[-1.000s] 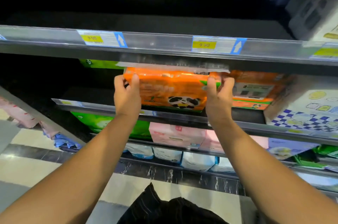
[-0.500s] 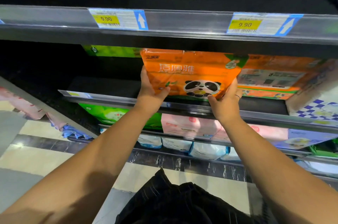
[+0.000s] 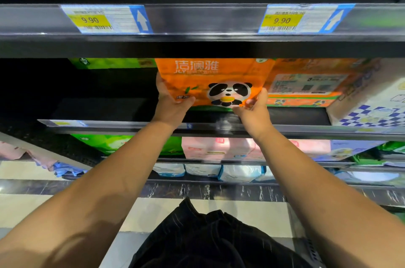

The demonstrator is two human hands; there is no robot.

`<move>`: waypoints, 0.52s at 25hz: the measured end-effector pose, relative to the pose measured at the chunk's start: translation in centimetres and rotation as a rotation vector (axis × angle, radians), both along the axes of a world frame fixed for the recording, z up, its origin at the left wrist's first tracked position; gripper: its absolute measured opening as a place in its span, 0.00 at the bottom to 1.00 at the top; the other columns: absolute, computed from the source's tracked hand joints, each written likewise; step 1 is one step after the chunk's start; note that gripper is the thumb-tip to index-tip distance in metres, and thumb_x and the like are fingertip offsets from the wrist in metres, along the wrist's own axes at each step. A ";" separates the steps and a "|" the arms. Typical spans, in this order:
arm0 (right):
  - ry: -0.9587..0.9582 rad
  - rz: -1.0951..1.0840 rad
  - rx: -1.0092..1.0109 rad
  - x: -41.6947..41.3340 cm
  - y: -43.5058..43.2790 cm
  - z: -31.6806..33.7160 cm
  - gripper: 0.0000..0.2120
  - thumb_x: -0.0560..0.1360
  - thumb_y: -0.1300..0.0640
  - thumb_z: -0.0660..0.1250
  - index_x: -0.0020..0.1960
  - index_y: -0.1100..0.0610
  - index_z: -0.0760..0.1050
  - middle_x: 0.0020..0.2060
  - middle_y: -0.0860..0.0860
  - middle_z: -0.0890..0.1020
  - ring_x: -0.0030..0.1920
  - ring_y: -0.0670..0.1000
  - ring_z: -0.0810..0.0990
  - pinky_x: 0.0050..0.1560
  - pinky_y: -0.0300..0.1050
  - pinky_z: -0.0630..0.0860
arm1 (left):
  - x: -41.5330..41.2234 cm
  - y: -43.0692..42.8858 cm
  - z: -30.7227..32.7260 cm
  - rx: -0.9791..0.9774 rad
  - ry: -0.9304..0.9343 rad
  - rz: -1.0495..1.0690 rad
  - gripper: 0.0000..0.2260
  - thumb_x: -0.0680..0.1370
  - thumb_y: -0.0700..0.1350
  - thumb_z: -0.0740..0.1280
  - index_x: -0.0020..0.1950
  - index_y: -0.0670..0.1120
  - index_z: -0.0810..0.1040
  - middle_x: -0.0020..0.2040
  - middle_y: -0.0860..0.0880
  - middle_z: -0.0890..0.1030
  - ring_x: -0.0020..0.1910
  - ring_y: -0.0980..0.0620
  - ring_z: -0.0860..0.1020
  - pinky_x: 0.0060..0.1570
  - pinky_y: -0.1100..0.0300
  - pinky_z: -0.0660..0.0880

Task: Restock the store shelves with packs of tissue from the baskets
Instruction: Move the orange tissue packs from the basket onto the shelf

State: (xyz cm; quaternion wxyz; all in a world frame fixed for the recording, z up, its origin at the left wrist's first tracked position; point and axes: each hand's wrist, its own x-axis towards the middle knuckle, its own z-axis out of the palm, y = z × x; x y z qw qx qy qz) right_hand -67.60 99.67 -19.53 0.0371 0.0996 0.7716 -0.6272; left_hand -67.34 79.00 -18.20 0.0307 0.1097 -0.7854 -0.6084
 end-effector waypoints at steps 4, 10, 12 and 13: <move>-0.028 -0.021 -0.005 -0.4 0.0 -0.1 0.32 0.74 0.64 0.70 0.66 0.46 0.54 0.60 0.49 0.75 0.58 0.48 0.75 0.55 0.41 0.71 | -1.2 -0.3 -0.2 -0.019 0.042 -0.060 0.42 0.76 0.40 0.70 0.76 0.55 0.41 0.68 0.54 0.69 0.65 0.56 0.69 0.65 0.59 0.62; -0.056 0.047 0.060 -1.5 0.2 -0.8 0.25 0.74 0.61 0.71 0.64 0.52 0.60 0.59 0.52 0.75 0.59 0.52 0.75 0.55 0.44 0.71 | -3.0 -0.7 -0.2 -0.029 -0.017 -0.077 0.46 0.76 0.41 0.70 0.76 0.54 0.36 0.66 0.52 0.72 0.64 0.54 0.70 0.66 0.58 0.62; -0.063 0.099 0.110 -2.1 0.2 -1.2 0.24 0.74 0.60 0.71 0.63 0.52 0.62 0.62 0.53 0.73 0.60 0.55 0.74 0.55 0.46 0.72 | -3.0 -0.6 -0.4 -0.048 -0.017 -0.059 0.44 0.76 0.41 0.70 0.76 0.53 0.38 0.65 0.51 0.73 0.64 0.53 0.70 0.65 0.58 0.62; -0.060 0.113 0.137 -2.3 0.2 -1.4 0.25 0.73 0.60 0.71 0.64 0.52 0.62 0.64 0.53 0.71 0.60 0.56 0.73 0.55 0.46 0.72 | -3.0 -0.5 -0.5 -0.052 -0.015 -0.056 0.44 0.76 0.41 0.70 0.76 0.53 0.39 0.64 0.51 0.73 0.64 0.53 0.71 0.65 0.58 0.63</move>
